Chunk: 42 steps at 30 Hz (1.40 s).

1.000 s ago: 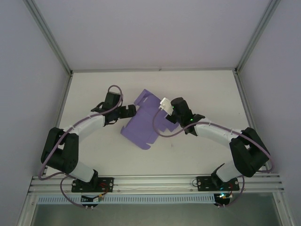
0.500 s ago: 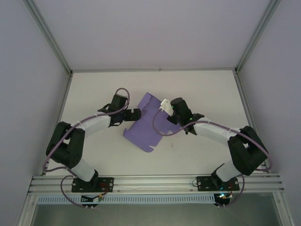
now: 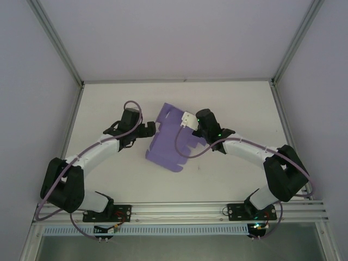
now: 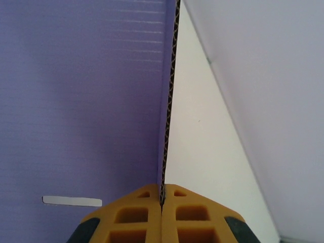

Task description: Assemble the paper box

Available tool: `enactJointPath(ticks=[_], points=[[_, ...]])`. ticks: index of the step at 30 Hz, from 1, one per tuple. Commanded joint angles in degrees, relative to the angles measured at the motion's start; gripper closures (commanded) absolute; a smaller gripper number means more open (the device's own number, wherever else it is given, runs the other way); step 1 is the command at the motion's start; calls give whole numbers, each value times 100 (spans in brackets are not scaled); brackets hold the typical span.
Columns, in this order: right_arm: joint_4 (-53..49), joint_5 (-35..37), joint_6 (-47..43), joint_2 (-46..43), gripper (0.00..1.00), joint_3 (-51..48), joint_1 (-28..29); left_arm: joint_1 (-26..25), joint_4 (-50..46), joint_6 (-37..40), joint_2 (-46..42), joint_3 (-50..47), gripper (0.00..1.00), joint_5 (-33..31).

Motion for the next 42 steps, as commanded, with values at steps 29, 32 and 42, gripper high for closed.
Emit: enactJointPath(ticks=[29, 32, 42], points=[[4632, 247, -3716, 1249, 100, -1186, 306, 523, 1686, 388, 867, -255, 16, 1178], [4527, 276, -3646, 1229, 100, -1182, 305, 379, 1711, 541, 1082, -178, 26, 1225], [4065, 299, -3266, 1191, 100, -1140, 314, -81, 2108, 852, 1547, 14, 42, 1464]])
